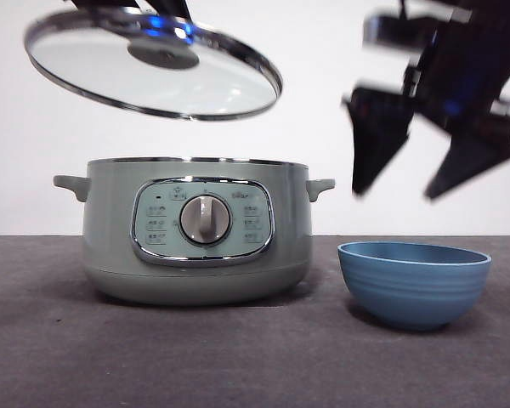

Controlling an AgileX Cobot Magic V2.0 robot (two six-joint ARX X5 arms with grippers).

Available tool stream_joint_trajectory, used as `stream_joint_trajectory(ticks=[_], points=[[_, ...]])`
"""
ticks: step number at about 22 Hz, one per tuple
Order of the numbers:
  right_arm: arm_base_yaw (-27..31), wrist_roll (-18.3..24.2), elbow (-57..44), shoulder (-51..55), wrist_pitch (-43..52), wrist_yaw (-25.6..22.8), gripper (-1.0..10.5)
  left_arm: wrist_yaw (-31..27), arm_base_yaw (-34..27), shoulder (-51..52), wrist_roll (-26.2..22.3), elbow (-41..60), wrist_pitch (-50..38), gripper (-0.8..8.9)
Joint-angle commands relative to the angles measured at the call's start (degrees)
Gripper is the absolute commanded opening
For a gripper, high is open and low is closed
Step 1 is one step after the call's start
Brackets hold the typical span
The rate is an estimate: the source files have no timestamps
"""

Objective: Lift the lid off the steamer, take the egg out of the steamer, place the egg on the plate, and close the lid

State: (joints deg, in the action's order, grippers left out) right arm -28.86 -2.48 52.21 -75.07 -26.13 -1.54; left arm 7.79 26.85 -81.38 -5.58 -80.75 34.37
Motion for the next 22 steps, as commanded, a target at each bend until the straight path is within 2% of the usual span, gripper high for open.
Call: stream_joint_trajectory(ticks=[1, 8, 10, 16, 22], points=[[-0.04, 0.42, -0.15, 7.76, 0.17, -0.31, 4.8, 0.31, 0.17, -1.25, -0.66, -1.01, -5.07, -0.08], [-0.04, 0.37, 5.2, 28.63, -1.53, -0.87, 4.8, 0.44, 0.17, -7.15, -0.66, -1.01, -10.19, -0.08], [-0.07, 0.42, 8.17, 32.09, -2.47, -3.26, 4.8, 0.44, 0.17, -8.68, -0.66, -1.01, -10.6, -0.08], [-0.07, 0.44, 13.84, 35.26, -5.86, -3.37, 4.8, 0.52, 0.55, -11.52, -0.09, -1.01, -12.66, -0.08], [-0.07, 0.44, 14.84, 35.39, -7.89, -3.3, 4.8, 0.17, 0.87, -12.2, -0.02, -1.01, -12.92, -0.08]])
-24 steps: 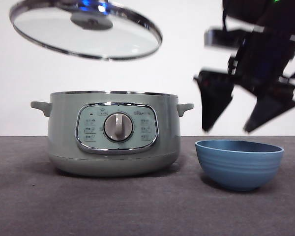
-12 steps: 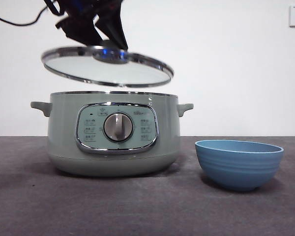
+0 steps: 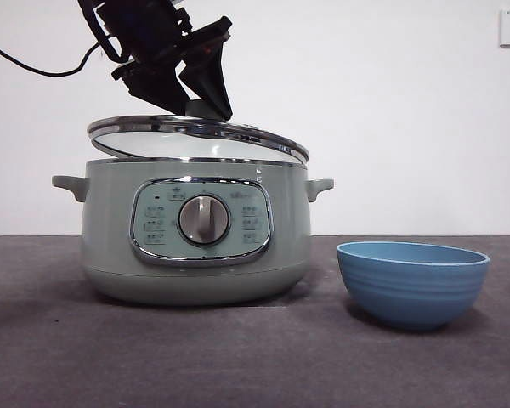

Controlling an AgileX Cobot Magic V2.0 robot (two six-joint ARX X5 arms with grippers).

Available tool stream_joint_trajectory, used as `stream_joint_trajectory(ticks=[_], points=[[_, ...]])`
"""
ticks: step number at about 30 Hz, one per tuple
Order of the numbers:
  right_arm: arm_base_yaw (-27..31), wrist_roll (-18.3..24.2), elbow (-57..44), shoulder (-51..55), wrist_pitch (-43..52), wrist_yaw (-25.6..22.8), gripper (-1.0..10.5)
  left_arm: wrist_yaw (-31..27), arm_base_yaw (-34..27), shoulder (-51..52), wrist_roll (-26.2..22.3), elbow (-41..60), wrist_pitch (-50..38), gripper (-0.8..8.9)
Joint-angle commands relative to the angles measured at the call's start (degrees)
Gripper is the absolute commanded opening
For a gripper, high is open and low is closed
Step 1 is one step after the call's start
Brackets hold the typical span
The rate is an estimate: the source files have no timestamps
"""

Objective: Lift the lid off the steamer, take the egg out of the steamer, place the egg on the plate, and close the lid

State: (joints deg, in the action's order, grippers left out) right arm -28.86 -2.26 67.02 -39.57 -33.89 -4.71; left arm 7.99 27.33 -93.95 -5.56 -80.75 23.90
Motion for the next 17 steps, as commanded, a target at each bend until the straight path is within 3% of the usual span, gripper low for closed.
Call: stream_joint_trajectory(ticks=[1, 17], points=[[-0.07, 0.22, 0.02, -0.11, -0.31, -0.13, 4.8, -0.2, 0.44, 0.35, -0.04, -0.98, -2.4, -0.08], [-0.07, 0.2, 0.02, -0.11, -0.7, 0.28, 4.7, -0.46, 0.44, -3.19, 1.29, -0.98, -0.98, -0.08]])
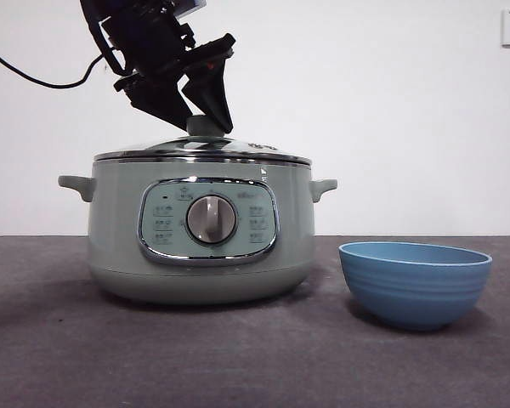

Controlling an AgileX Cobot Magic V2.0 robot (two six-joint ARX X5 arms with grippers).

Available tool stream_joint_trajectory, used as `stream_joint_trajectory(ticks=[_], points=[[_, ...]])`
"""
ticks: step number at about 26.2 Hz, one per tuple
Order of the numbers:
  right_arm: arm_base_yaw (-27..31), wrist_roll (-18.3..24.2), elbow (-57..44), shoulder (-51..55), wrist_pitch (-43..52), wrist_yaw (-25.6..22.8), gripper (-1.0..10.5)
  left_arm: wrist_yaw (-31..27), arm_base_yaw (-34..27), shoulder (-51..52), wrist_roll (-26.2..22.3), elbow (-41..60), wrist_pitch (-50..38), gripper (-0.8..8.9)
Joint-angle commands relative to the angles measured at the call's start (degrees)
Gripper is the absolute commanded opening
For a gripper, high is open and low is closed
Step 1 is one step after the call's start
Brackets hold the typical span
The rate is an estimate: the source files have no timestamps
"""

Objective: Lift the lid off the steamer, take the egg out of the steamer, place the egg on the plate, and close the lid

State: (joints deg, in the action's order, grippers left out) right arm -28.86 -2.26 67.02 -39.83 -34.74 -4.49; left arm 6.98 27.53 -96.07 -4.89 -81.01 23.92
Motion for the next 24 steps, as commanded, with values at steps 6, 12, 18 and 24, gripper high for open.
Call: stream_joint_trajectory(ticks=[6, 12, 18, 24], points=[[-0.07, 0.22, 0.02, 0.15, -0.02, 0.07, 4.7, 0.57, 0.24, -1.07, 0.94, -0.72, 1.75, -0.08], [-0.07, 0.22, 0.02, 0.13, -0.26, 0.09, 4.7, 0.57, 0.24, -1.07, 1.36, -0.72, 6.6, 1.28], [-0.07, 0.22, 0.02, 0.09, -3.15, 0.09, 4.7, 0.57, -0.42, -0.9, 2.08, -0.74, 6.6, 5.03], [-0.07, 0.24, 0.02, 0.09, -6.8, 0.13, 4.7, 0.63, -0.63, 1.99, 2.1, -0.81, 6.67, 5.03]])
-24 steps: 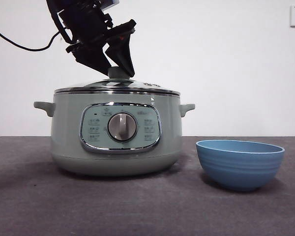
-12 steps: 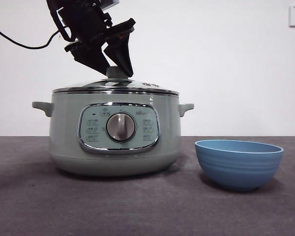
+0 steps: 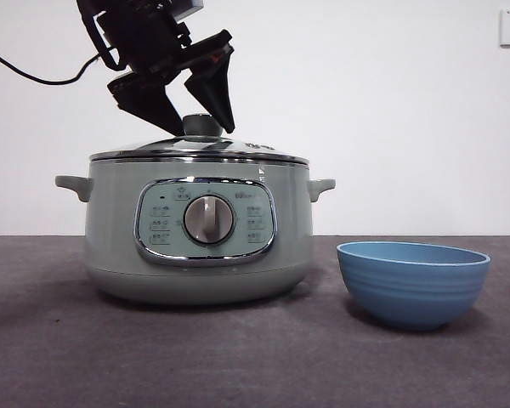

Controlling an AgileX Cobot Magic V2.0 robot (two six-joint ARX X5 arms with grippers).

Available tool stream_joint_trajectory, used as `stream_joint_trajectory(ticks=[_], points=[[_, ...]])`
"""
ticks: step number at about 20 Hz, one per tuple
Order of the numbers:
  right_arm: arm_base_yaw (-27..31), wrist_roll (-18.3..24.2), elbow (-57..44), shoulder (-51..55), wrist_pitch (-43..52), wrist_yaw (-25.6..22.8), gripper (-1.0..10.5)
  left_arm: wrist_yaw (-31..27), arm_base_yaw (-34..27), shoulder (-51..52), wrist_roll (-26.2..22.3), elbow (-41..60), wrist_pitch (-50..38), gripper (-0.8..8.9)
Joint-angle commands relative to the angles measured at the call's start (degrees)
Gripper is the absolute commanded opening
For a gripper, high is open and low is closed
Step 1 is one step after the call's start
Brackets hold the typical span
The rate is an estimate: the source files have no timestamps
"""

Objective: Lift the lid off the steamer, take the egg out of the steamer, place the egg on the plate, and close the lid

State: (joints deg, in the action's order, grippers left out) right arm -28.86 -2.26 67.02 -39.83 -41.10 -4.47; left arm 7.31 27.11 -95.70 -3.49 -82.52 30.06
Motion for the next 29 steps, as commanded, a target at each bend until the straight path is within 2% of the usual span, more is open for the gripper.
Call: stream_joint_trajectory(ticks=[1, 4, 8, 14, 17, 21, 22, 23, 25, 27, 28, 29], points=[[-0.07, 0.24, 0.02, 0.09, -1.09, 0.15, 4.7, 0.33, -0.22, 2.71, 0.7, 0.7, 0.55, 5.03], [-0.07, 0.22, 0.02, 0.09, -3.17, 2.58, 4.7, 0.35, -0.2, 6.49, 0.7, 0.7, 1.66, 5.03], [-0.07, 0.28, 0.02, -0.31, -7.48, 7.58, 4.7, 1.11, -0.09, 13.44, 1.16, 0.7, 7.43, 5.02], [-0.07, 0.28, 0.02, -1.62, -17.38, 17.46, 4.7, 10.08, -0.11, 24.22, 5.09, 0.7, 21.18, 5.02], [-0.07, 0.9, 0.02, -2.34, -21.2, 22.16, 4.7, 13.03, -0.09, 28.85, 5.29, 0.7, 26.36, 4.98], [-0.07, 1.18, 0.02, -2.73, -24.09, 24.52, 4.6, 15.45, -0.09, 33.42, 5.44, 0.7, 31.45, 4.95], [-0.07, 1.33, 0.02, -2.84, -24.55, 24.52, 4.2, 15.85, -0.09, 34.16, 5.42, 0.7, 32.5, 4.77], [-0.07, 1.31, 0.02, -2.89, -25.07, 24.52, 3.4, 16.28, -0.09, 34.99, 5.42, 0.72, 33.77, 4.17], [-0.07, 1.29, 0.02, -2.89, -25.79, 24.5, 1.9, 16.7, -0.09, 36.11, 5.38, 0.7, 35.91, 2.61], [-0.07, 1.31, 0.02, -2.89, -26.47, 24.48, 0.3, 16.79, -0.09, 36.89, 4.55, 0.7, 37.62, 0.34], [-0.07, 1.33, 0.02, -2.89, -26.75, 24.46, -0.2, 16.79, -0.09, 37.05, 4.46, 0.72, 38.18, -0.19], [-0.07, 1.31, 0.02, -2.89, -26.95, 24.46, -0.1, 16.83, -0.09, 37.09, 4.26, 0.7, 38.66, -0.06]])
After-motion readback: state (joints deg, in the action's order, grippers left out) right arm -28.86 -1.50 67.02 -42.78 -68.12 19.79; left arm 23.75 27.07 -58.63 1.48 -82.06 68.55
